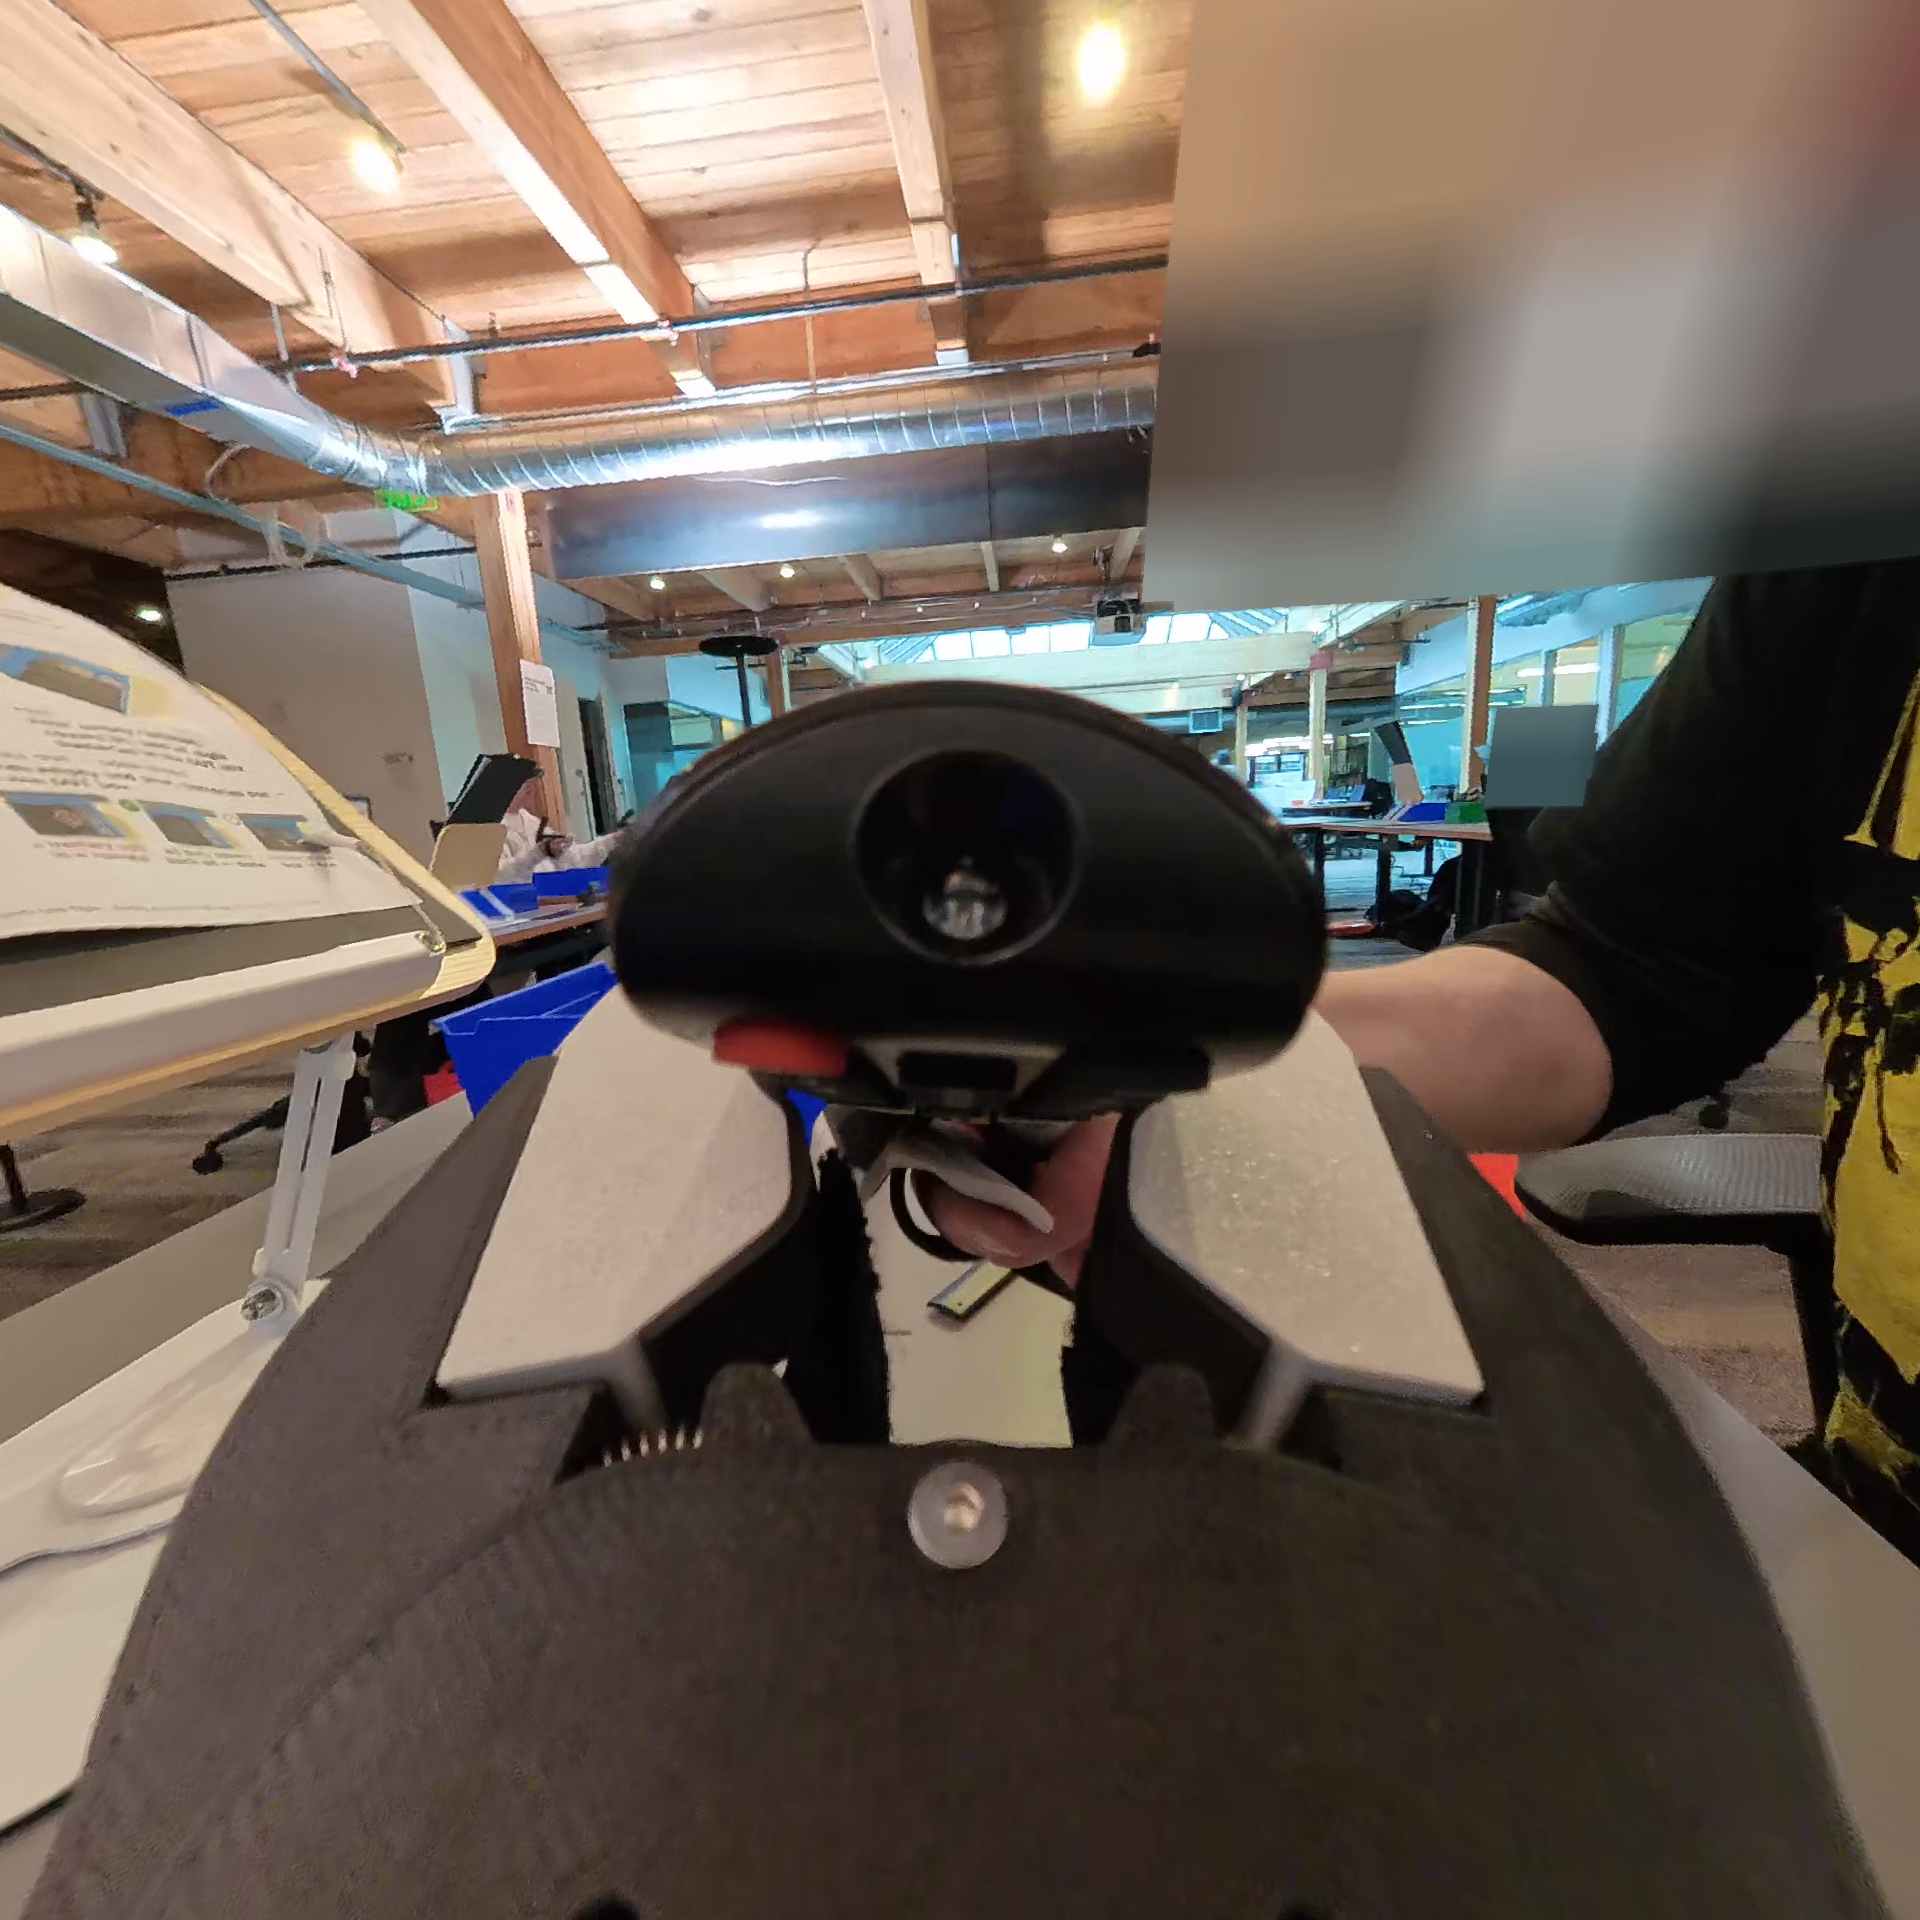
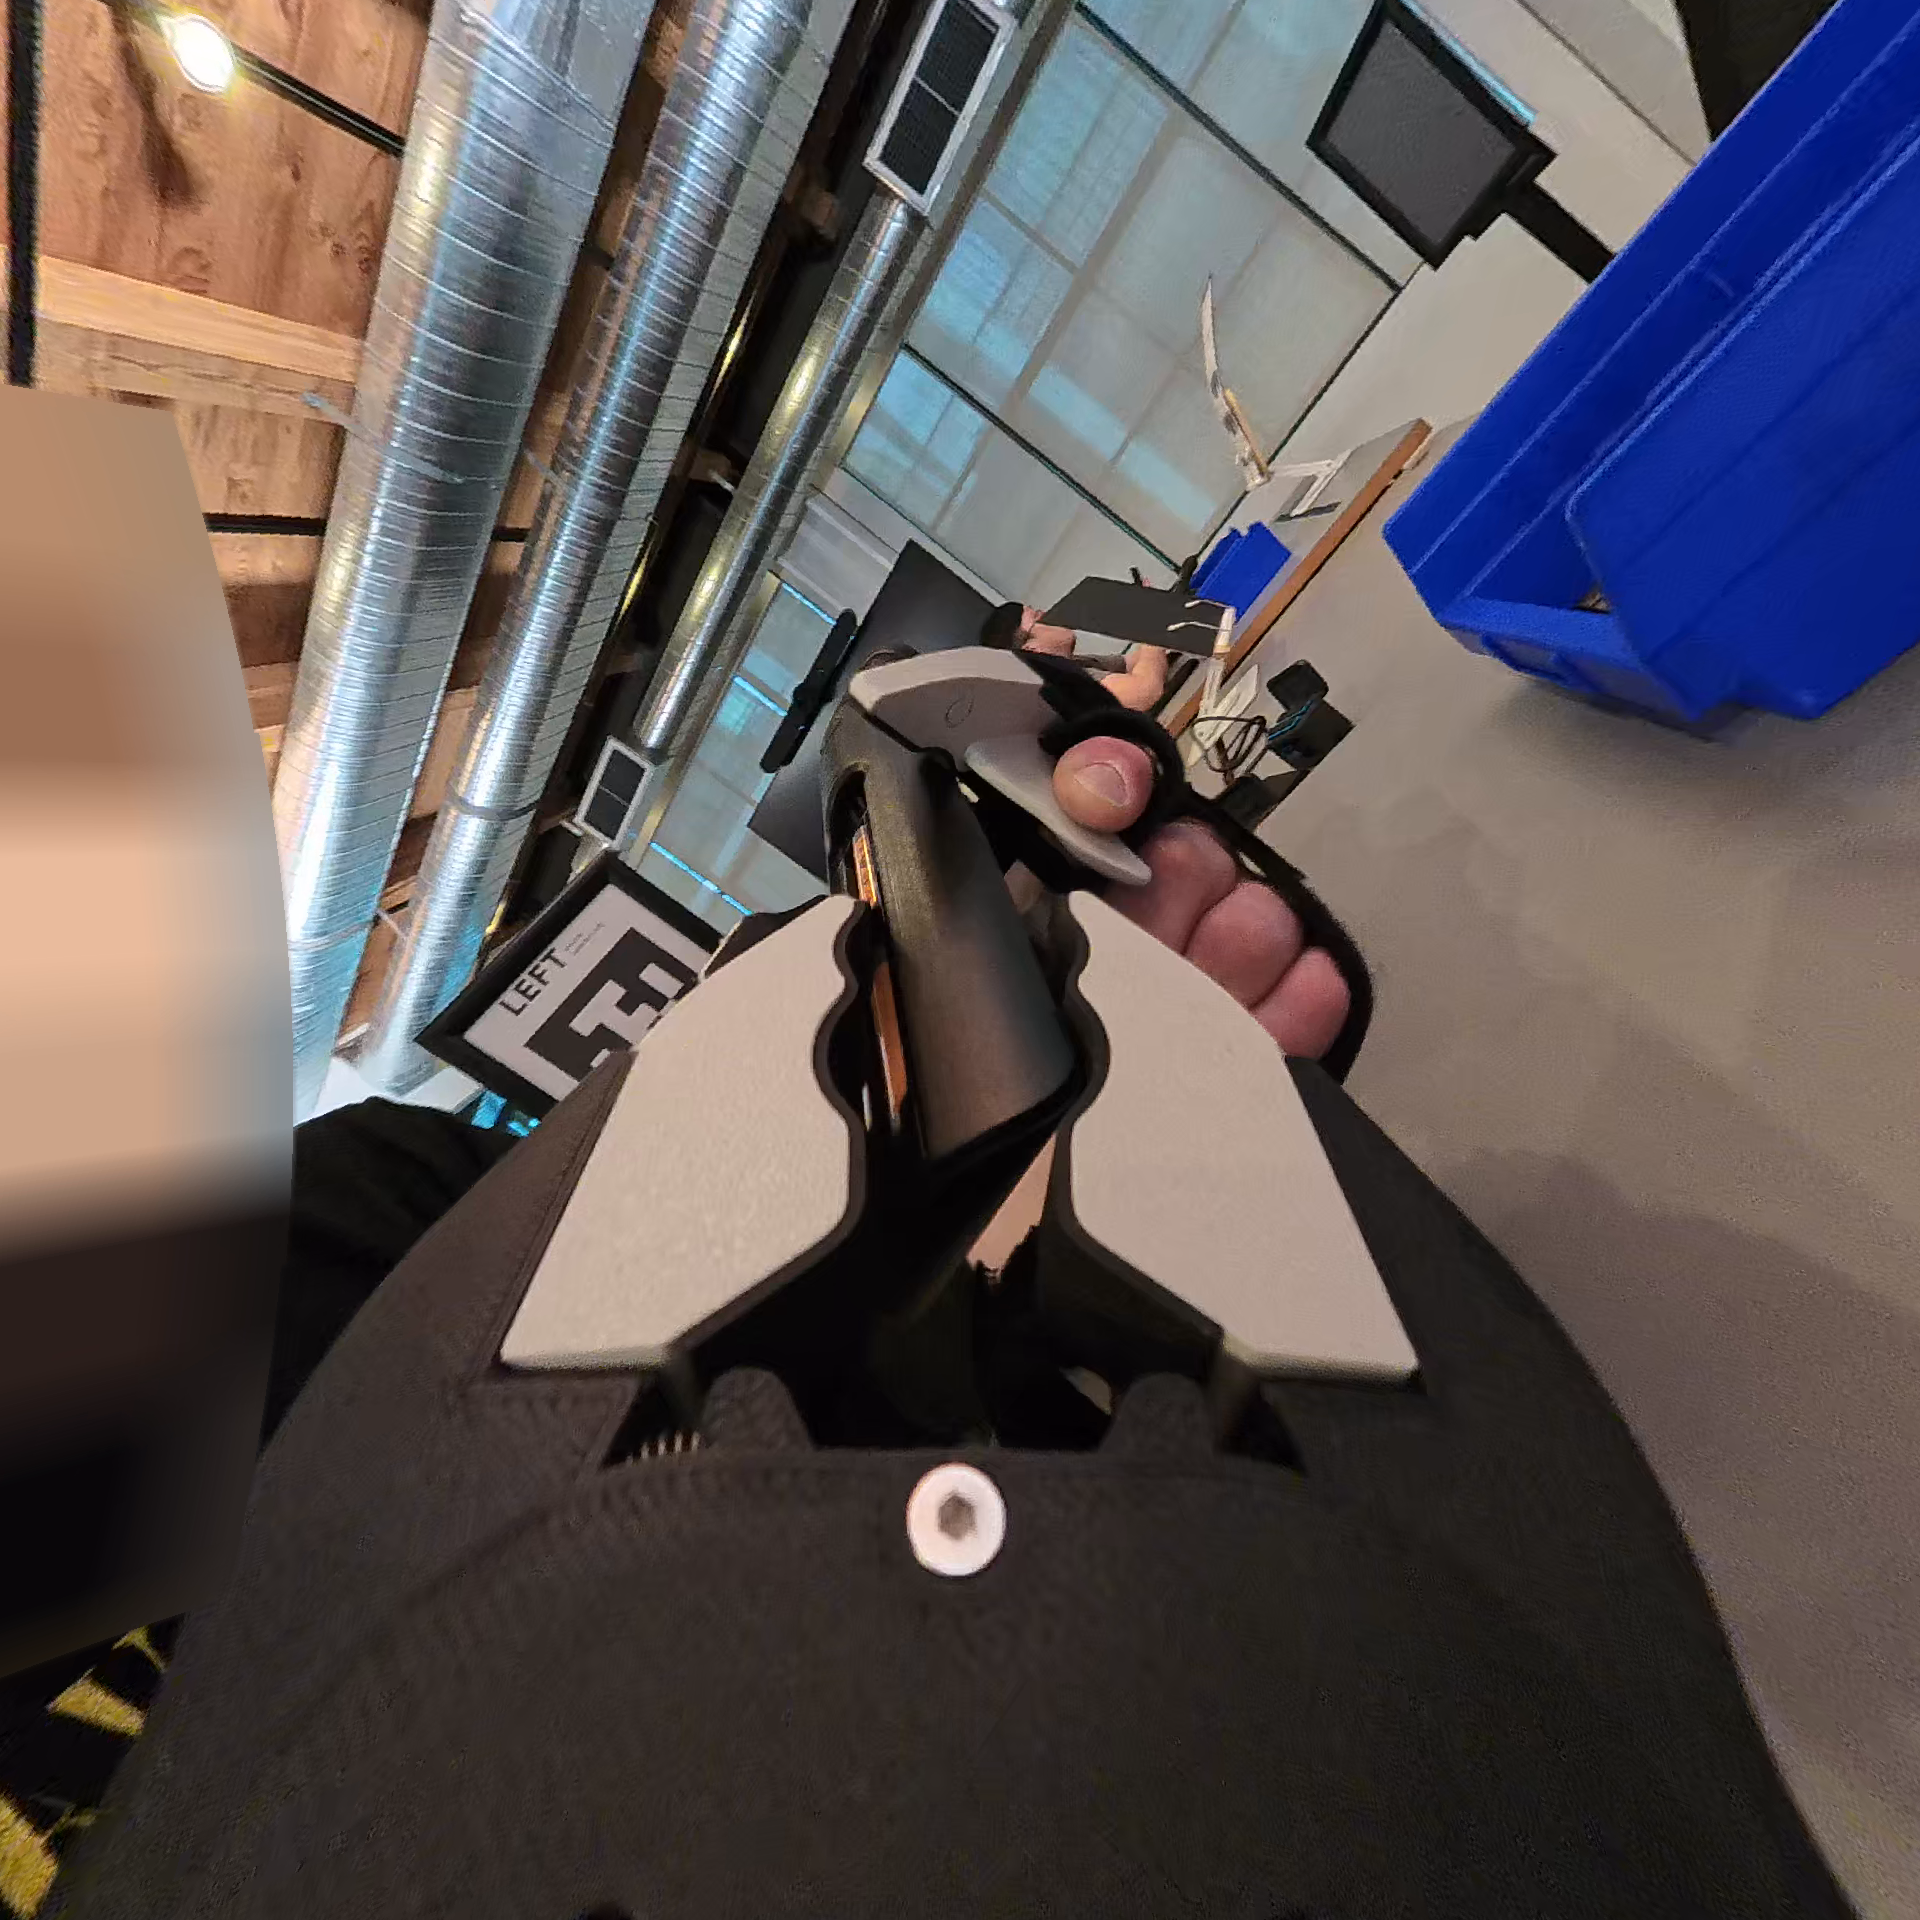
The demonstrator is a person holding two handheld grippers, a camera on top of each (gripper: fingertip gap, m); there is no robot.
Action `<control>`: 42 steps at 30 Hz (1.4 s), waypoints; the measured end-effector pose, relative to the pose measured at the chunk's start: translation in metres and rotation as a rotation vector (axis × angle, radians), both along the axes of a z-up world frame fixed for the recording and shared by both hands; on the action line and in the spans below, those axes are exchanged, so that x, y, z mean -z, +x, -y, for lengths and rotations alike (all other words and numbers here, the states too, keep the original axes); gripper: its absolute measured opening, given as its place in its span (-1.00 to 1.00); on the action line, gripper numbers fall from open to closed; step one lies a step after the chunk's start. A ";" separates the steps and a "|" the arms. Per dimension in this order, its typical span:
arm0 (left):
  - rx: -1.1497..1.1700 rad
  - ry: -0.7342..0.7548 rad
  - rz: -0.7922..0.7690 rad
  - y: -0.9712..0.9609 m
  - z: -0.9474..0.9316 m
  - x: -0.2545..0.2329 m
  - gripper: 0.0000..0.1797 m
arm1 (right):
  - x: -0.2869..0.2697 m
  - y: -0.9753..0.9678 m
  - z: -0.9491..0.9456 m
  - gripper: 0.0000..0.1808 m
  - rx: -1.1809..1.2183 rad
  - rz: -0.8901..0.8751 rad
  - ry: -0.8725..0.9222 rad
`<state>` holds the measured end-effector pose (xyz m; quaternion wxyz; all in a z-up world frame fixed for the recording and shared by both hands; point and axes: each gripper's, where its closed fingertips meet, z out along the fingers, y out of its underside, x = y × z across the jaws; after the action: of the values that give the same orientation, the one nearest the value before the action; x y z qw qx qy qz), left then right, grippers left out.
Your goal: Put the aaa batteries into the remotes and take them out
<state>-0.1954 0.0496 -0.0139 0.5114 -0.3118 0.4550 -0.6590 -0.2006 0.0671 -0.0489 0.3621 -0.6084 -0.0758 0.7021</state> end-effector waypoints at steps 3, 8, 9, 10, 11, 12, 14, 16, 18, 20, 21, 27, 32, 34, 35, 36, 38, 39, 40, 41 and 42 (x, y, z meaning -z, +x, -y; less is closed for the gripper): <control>0.008 -0.001 0.013 -0.002 0.001 -0.003 -0.33 | -0.002 -0.002 0.002 -0.66 -0.025 -0.015 0.015; 0.006 -0.009 0.011 -0.002 0.000 -0.003 -0.32 | 0.000 -0.002 0.001 -0.63 -0.042 -0.047 0.006; 0.003 -0.012 0.018 -0.003 -0.001 -0.004 -0.33 | -0.001 0.000 0.001 -0.61 -0.037 -0.061 0.003; -0.001 -0.015 0.024 -0.004 -0.002 -0.005 -0.33 | 0.000 0.001 0.001 -0.54 -0.042 -0.062 0.002; -0.001 -0.018 0.033 -0.007 -0.003 -0.006 -0.33 | 0.000 0.003 0.003 -0.49 -0.050 -0.062 0.003; 0.000 -0.018 0.039 -0.008 -0.003 -0.008 -0.32 | -0.001 0.004 0.005 -0.55 -0.051 -0.058 0.008; -0.002 -0.012 0.042 -0.009 -0.002 -0.009 -0.32 | 0.000 0.004 0.006 -0.59 -0.050 -0.033 0.014; -0.004 -0.007 0.038 -0.008 -0.001 -0.009 -0.32 | -0.001 0.006 0.005 -0.67 -0.040 -0.038 0.014; -0.004 -0.002 0.031 -0.008 -0.001 -0.007 -0.32 | 0.001 0.006 0.006 -0.67 -0.053 -0.027 0.007; -0.006 0.009 0.022 -0.007 0.000 -0.007 -0.32 | 0.002 0.006 0.006 -0.66 -0.055 -0.013 0.008; -0.004 0.012 0.021 -0.007 0.001 -0.007 -0.32 | 0.003 0.005 0.007 -0.66 -0.061 -0.004 0.012; -0.004 0.003 0.034 -0.008 -0.002 -0.005 -0.32 | 0.001 0.006 0.007 -0.69 -0.056 0.063 0.049; -0.001 -0.009 0.041 -0.010 -0.003 -0.007 -0.32 | 0.001 0.011 0.003 -0.43 -0.029 0.094 0.046; 0.000 -0.029 0.060 -0.014 -0.006 -0.009 -0.32 | 0.005 0.024 0.005 -0.30 0.010 0.162 0.056; 0.002 -0.042 0.071 -0.017 -0.009 -0.011 -0.32 | 0.003 0.035 0.008 -0.37 0.033 0.184 0.079; 0.004 -0.051 0.077 -0.019 -0.011 -0.011 -0.32 | 0.004 0.049 0.011 -0.41 0.066 0.244 0.102; 0.011 -0.068 0.081 -0.020 -0.013 -0.010 -0.32 | 0.010 0.083 0.019 -0.40 0.128 0.408 0.151; 0.014 -0.074 0.080 -0.019 -0.013 -0.010 -0.32 | 0.013 0.101 0.025 -0.40 0.144 0.468 0.146; 0.017 -0.077 0.074 -0.018 -0.013 -0.009 -0.32 | 0.026 0.121 0.030 -0.40 0.172 0.590 0.126; 0.020 -0.079 0.068 -0.016 -0.013 -0.008 -0.32 | 0.043 0.144 0.036 -0.40 0.210 0.762 0.115; 0.026 -0.082 0.064 -0.015 -0.012 -0.007 -0.32 | 0.058 0.163 0.045 -0.40 0.229 0.892 0.099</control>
<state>-0.2102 0.0615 -0.0068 0.5040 -0.3050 0.4150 -0.6933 -0.0378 0.0223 -0.1065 0.3978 -0.8375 -0.1900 0.3228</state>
